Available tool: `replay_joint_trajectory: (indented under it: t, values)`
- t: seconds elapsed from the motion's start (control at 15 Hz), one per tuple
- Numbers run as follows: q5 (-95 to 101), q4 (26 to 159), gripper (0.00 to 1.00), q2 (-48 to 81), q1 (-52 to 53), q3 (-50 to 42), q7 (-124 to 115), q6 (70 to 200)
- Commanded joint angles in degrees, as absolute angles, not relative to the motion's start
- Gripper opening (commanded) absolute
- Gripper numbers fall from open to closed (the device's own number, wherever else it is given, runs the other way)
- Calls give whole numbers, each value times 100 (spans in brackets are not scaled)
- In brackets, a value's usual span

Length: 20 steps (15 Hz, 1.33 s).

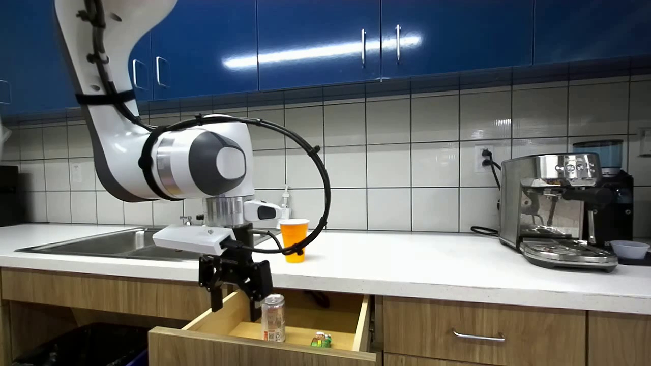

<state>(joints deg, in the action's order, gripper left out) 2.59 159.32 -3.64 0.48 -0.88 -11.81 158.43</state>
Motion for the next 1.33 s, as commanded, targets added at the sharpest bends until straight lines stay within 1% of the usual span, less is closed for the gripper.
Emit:
replay_joint_trajectory:
  t: [0.0, 0.67, 1.27]
  values:
    - [-34, 15875, 100, -134, -42, -98, -1236, 16127]
    - [-212, 15841, 100, -86, -9, -96, -2051, 15777]
    - [-936, 15882, 100, 16, 13, -80, -2592, 15945]
